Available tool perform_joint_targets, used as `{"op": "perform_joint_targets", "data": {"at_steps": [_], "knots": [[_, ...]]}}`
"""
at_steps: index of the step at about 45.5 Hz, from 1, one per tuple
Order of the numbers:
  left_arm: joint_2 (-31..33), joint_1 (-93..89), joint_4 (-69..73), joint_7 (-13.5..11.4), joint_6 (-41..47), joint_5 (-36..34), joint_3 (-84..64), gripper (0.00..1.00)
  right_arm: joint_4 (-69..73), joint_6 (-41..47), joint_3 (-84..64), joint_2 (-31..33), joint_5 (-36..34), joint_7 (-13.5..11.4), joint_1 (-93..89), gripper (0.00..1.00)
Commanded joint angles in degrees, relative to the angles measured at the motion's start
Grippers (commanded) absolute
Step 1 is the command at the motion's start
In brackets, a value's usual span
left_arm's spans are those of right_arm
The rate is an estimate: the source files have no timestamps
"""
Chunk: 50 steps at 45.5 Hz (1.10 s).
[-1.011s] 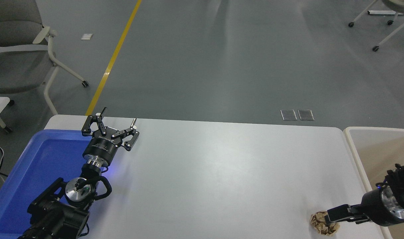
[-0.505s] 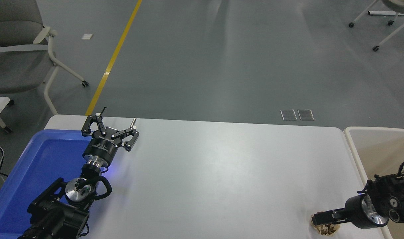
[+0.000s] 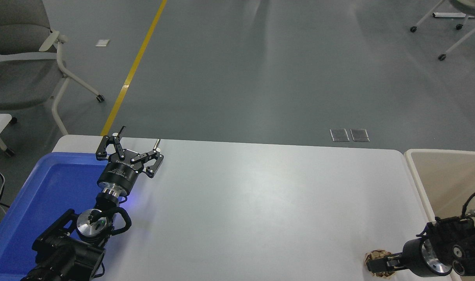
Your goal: Pick up paper ball place in dustbin
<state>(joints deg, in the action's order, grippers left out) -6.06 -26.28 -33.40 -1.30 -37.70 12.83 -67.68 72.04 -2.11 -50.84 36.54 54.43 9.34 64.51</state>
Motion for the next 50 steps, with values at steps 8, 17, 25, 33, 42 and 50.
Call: {"op": "perform_joint_targets", "data": {"at_steps": [8,17,25,33,42,50], "knots": [[0.0,0.0,0.0,0.0,0.0,0.0,0.0,0.99,-1.7,-1.5,-2.7,-1.2,2.2,-0.6,-1.0,0.0],[0.0,0.0,0.0,0.0,0.0,0.0,0.0,0.99,-1.9,-1.2,-3.2,-0.7,2.1,-0.6,-0.2,0.0],[0.0,0.0,0.0,0.1,0.0,0.0,0.0,0.99,-0.7,-1.0,-7.2,0.2,2.1,-0.5,4.6,0.0],[0.0,0.0,0.0,0.1,0.0,0.0,0.0,0.99,1.7,-0.9,-8.2,0.4,2.0,-0.3,7.6,0.0],[0.0,0.0,0.0,0.1,0.0,0.0,0.0,0.99,4.9,-0.8,-11.3,0.6,1.5,-0.3,12.3,0.0],[0.0,0.0,0.0,0.1,0.0,0.0,0.0,0.99,10.1,1.9,-14.4,2.7,0.3,-0.3,21.6,0.0]]}}
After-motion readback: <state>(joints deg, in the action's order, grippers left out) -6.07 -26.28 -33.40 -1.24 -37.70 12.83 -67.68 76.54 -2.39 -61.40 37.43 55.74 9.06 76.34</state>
